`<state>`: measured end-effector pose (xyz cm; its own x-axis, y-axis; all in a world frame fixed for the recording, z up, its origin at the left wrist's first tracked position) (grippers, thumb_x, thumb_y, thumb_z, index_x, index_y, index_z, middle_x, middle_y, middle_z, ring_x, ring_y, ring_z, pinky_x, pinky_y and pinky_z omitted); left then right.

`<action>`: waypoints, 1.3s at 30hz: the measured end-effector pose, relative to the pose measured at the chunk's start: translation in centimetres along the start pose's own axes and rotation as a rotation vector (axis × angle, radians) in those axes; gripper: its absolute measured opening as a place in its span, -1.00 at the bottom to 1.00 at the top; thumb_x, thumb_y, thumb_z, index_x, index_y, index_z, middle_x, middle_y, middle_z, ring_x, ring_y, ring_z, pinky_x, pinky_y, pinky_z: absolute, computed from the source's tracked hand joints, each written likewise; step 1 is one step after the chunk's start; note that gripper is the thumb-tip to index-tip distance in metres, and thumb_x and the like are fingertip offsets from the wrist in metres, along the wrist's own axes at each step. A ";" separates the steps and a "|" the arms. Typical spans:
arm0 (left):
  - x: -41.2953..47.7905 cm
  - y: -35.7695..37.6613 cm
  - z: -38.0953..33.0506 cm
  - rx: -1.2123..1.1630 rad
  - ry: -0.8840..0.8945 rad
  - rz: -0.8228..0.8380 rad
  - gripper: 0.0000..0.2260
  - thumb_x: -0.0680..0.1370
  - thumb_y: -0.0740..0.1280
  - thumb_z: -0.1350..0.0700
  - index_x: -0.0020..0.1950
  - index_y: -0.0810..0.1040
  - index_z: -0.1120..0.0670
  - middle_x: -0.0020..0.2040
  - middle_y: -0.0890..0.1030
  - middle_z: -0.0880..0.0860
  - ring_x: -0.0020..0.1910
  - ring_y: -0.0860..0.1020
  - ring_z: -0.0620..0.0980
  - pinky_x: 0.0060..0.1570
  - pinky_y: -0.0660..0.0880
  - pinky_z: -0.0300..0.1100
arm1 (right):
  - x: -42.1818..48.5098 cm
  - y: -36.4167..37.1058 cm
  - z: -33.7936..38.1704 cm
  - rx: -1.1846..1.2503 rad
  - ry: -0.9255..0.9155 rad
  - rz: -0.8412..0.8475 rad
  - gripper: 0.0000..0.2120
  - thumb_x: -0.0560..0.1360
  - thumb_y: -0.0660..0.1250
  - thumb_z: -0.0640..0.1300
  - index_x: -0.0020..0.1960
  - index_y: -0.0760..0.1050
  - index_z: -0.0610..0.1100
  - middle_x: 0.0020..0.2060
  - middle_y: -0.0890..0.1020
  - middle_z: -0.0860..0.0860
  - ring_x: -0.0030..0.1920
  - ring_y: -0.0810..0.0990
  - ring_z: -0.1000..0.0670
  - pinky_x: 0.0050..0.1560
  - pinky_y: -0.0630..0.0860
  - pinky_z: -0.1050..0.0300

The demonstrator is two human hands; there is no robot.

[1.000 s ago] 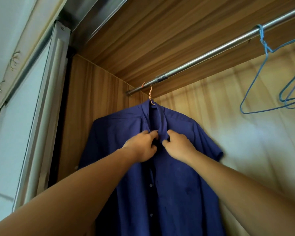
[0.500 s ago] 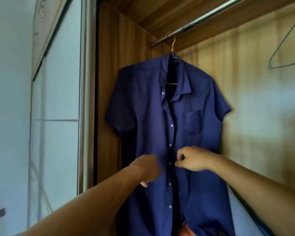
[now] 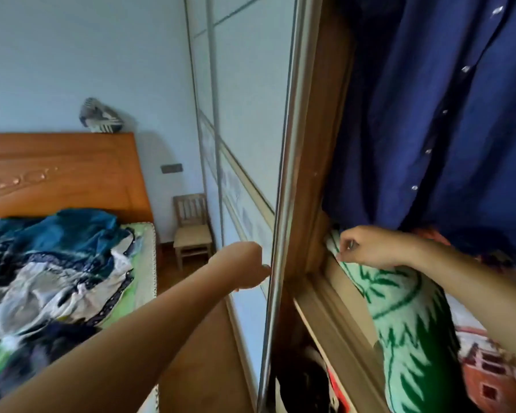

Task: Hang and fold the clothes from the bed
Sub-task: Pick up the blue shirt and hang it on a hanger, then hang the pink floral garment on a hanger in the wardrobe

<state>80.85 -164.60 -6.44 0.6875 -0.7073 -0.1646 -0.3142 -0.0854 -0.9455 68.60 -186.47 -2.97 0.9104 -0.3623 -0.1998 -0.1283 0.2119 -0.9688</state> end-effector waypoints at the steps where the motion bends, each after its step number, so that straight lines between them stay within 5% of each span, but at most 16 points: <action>1: -0.5 0.9 2.2 0.015 -0.039 0.004 -0.74 0.59 0.24 -0.08 -0.01 0.53 0.11 -0.01 0.65 0.10 -0.05 0.62 0.11 -0.11 0.50 -0.12 | 0.4 1.2 1.0 -0.025 -0.019 0.009 -0.77 0.49 0.41 0.17 -0.15 0.55 0.02 -0.25 0.59 0.10 -0.12 0.61 0.01 -0.05 0.55 0.05; 6: -3.0 4.8 11.9 -0.005 -0.244 0.015 -0.82 0.53 0.28 -0.08 -0.07 0.51 0.02 -0.09 0.58 0.04 -0.02 0.58 0.12 0.04 0.56 -0.01 | 1.6 5.7 5.8 -0.071 -0.065 0.070 -0.76 0.53 0.35 0.22 -0.11 0.54 0.05 -0.21 0.60 0.10 -0.17 0.56 0.07 -0.12 0.52 0.08; 17: -11.8 14.3 29.8 -0.137 -0.618 0.142 -0.85 0.53 0.24 -0.05 -0.10 0.44 0.02 -0.11 0.53 0.00 -0.09 0.53 0.07 -0.14 0.47 -0.10 | 7.2 18.9 20.4 -0.235 -0.337 0.325 -0.74 0.56 0.20 0.26 0.13 0.42 0.14 -0.06 0.57 0.13 -0.02 0.56 0.00 0.03 0.54 0.02; 26: -24.3 19.3 40.6 -0.264 -0.973 0.116 -0.74 0.58 0.25 -0.06 0.20 0.49 0.03 0.14 0.57 0.03 0.07 0.55 0.09 0.03 0.56 -0.03 | 12.1 25.9 38.7 -0.383 -0.665 0.383 -0.73 0.56 0.19 0.24 0.15 0.42 0.12 0.06 0.59 0.09 0.03 0.58 -0.06 0.03 0.57 0.00; 31: -32.6 21.3 42.2 -0.344 -1.241 0.049 -0.69 0.58 0.27 -0.06 0.29 0.49 0.02 0.19 0.60 0.08 0.12 0.57 0.13 0.06 0.56 -0.03 | 11.8 30.8 48.0 -0.477 -0.887 0.497 -0.66 0.56 0.19 0.22 0.25 0.41 0.08 0.11 0.61 0.01 0.04 0.57 -0.09 -0.05 0.51 0.04; 35: -38.2 22.3 39.3 -0.306 -1.446 -0.041 -0.76 0.56 0.27 -0.05 0.17 0.51 0.00 0.07 0.64 0.05 0.04 0.60 0.12 -0.11 0.51 -0.13 | 9.4 34.3 54.1 -0.524 -1.124 0.536 -0.61 0.55 0.19 0.21 0.28 0.41 0.04 0.14 0.59 -0.05 0.05 0.57 -0.13 0.06 0.57 -0.05; 39: -42.3 24.8 33.0 -0.515 -1.715 -0.129 -0.79 0.54 0.25 -0.11 0.09 0.53 -0.05 0.01 0.61 -0.01 0.03 0.61 0.11 0.04 0.57 -0.05 | 5.3 36.5 58.0 -0.581 -1.384 0.583 -0.60 0.56 0.21 0.21 0.29 0.42 0.02 0.19 0.57 -0.05 0.10 0.57 -0.13 0.07 0.56 -0.05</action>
<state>65.58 -113.68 -32.17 0.4592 0.7348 -0.4992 -0.1302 -0.5002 -0.8561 91.52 -127.99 -30.86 0.2843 0.7666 -0.5758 -0.3983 -0.4519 -0.7982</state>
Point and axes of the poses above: each hand's wrist, its own x-axis towards the middle knuckle, its own y-axis out of the palm, z = x × y, the point moved 5 cm from there along x, towards the middle knuckle
